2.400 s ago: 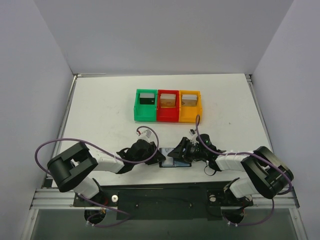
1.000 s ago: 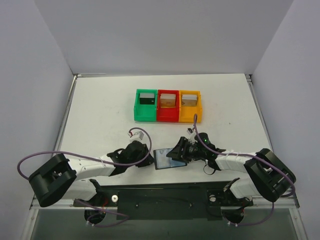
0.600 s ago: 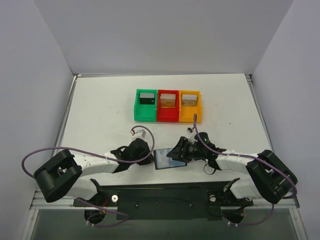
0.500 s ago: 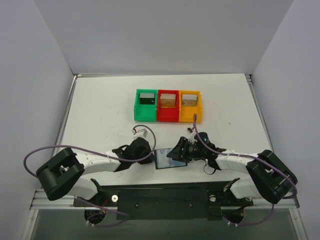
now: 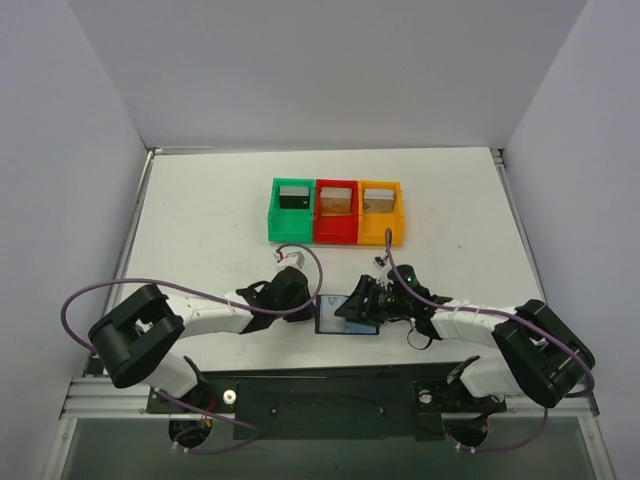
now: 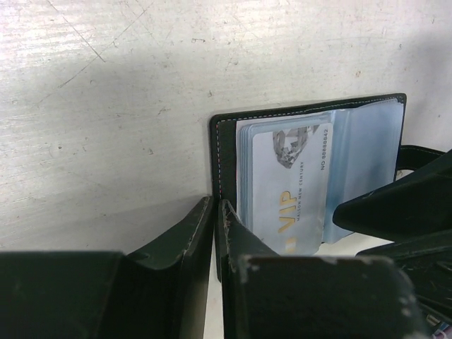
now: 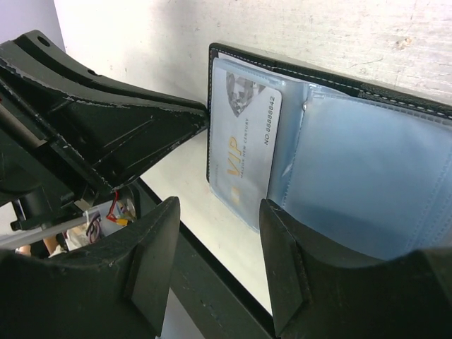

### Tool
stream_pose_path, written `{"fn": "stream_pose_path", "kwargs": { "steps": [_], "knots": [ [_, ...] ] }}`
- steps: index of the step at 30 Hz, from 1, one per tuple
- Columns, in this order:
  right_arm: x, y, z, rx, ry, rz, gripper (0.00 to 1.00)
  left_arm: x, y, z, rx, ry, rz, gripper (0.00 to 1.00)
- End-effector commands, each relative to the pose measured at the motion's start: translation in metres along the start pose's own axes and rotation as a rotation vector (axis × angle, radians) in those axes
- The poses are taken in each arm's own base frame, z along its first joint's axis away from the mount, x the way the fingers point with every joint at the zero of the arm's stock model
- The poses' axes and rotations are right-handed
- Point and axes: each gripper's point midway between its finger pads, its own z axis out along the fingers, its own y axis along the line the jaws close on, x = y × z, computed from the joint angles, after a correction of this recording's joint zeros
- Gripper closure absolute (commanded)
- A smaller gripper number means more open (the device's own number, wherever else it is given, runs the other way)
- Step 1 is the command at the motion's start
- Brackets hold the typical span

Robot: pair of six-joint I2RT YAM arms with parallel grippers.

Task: Take the credit cards out of the card holder
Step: Remove the credit card from the card holder.

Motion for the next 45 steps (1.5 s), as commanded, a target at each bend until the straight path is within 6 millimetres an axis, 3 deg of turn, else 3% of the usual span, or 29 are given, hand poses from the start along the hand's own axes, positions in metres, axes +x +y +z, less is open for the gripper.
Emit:
{"fn": "stream_pose_path", "kwargs": {
  "steps": [1, 33, 45],
  "knots": [
    [-0.013, 0.016, -0.002, -0.031, -0.044, -0.05, 0.56, 0.022, 0.037, 0.003, -0.143, 0.078, 0.046, 0.82],
    [-0.019, 0.003, 0.009, 0.018, -0.059, -0.034, 0.55, 0.03, 0.036, 0.005, -0.139, 0.093, 0.037, 0.84],
    [-0.023, 0.014, 0.007, -0.013, -0.076, -0.042, 0.55, 0.031, 0.036, 0.005, -0.135, 0.096, 0.036, 0.84]
  ]
}}
